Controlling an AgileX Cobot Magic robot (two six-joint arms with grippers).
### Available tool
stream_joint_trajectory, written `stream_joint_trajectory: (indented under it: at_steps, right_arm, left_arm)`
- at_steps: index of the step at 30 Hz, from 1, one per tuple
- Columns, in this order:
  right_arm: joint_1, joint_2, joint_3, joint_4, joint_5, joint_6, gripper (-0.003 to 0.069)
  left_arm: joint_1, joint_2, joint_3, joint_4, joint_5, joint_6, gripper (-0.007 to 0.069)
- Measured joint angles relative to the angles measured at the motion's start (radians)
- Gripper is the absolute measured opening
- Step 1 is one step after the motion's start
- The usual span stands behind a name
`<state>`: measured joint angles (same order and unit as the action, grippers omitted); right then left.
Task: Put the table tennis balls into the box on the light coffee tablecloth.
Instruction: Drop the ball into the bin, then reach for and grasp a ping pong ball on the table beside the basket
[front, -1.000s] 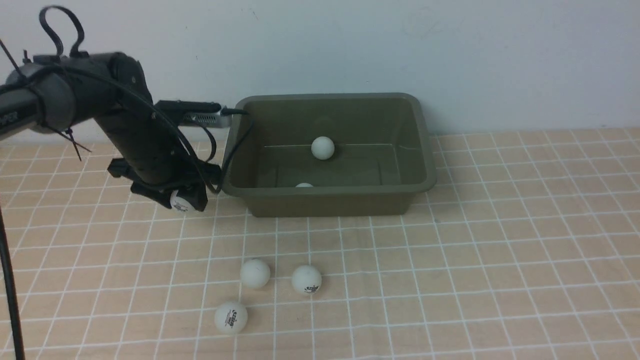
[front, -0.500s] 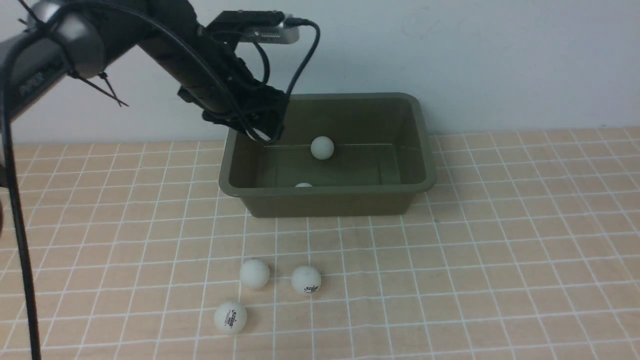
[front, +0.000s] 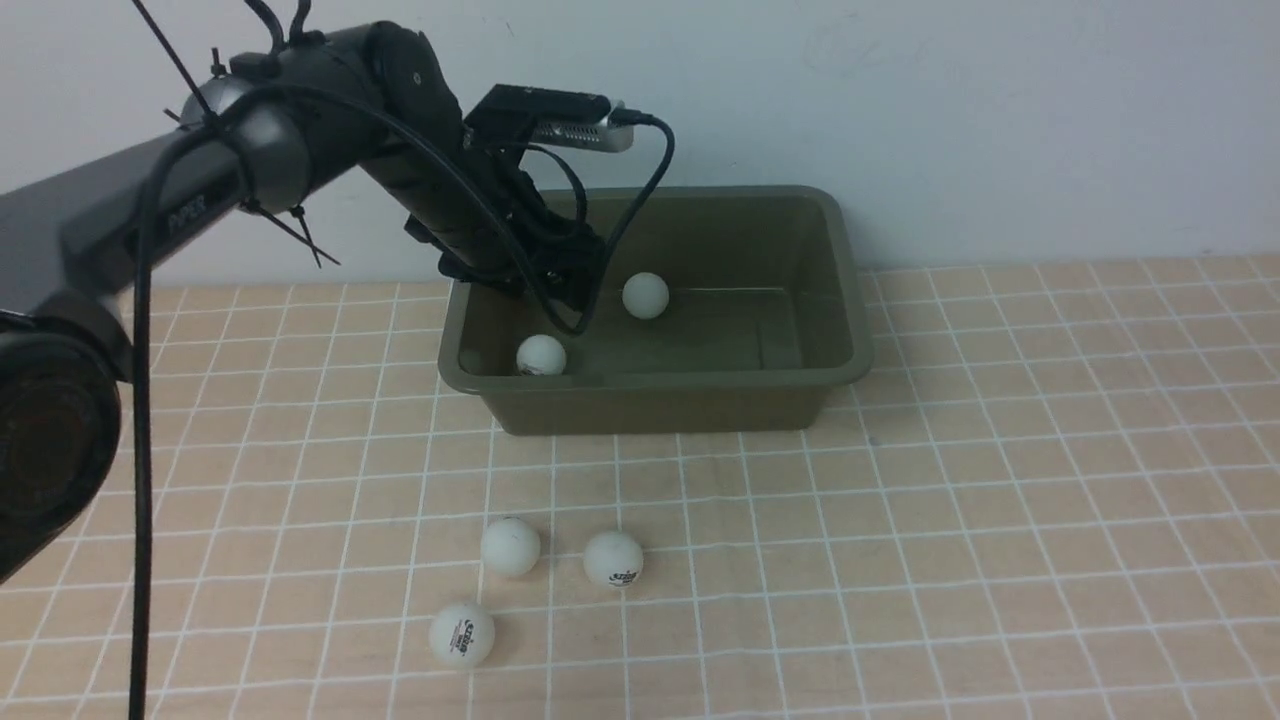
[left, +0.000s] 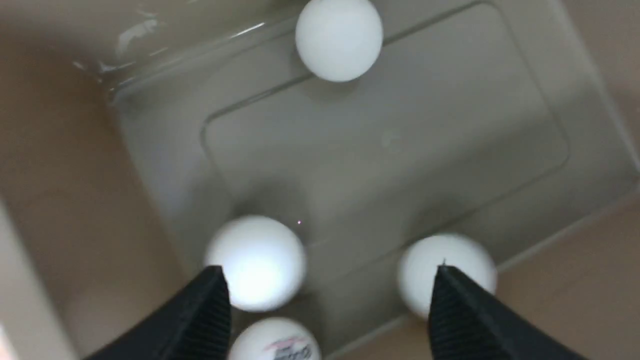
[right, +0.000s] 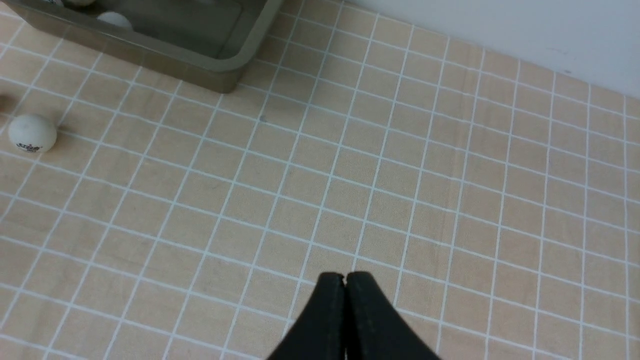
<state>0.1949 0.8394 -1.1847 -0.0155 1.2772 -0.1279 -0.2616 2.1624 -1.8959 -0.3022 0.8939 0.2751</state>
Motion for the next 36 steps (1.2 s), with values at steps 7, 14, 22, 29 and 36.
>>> stream_joint_trajectory:
  at_steps: [7, 14, 22, 29, 36]
  right_arm:
    - [0.0, 0.0, 0.0, 0.002, 0.0, -0.004, -0.0017]
    - [0.0, 0.0, 0.0, 0.003, 0.0, -0.008, -0.0017]
    - [0.0, 0.0, 0.0, 0.015, 0.0, -0.011, -0.0017]
    - [0.0, 0.0, 0.0, 0.021, 0.0, -0.011, -0.0017]
    - [0.0, 0.0, 0.0, 0.055, 0.0, -0.017, -0.0017]
  left_arm:
    - [-0.001, -0.086, -0.131, 0.07, 0.307, -0.024, 0.0449]
    - [-0.001, -0.181, -0.057, 0.12, 0.333, -0.121, 0.0449]
    - [-0.024, -0.324, 0.273, 0.126, 0.335, -0.134, 0.0449]
    - [-0.078, -0.348, 0.422, 0.139, 0.301, -0.134, 0.0449]
    - [-0.128, -0.347, 0.481, 0.17, 0.141, -0.133, 0.0449]
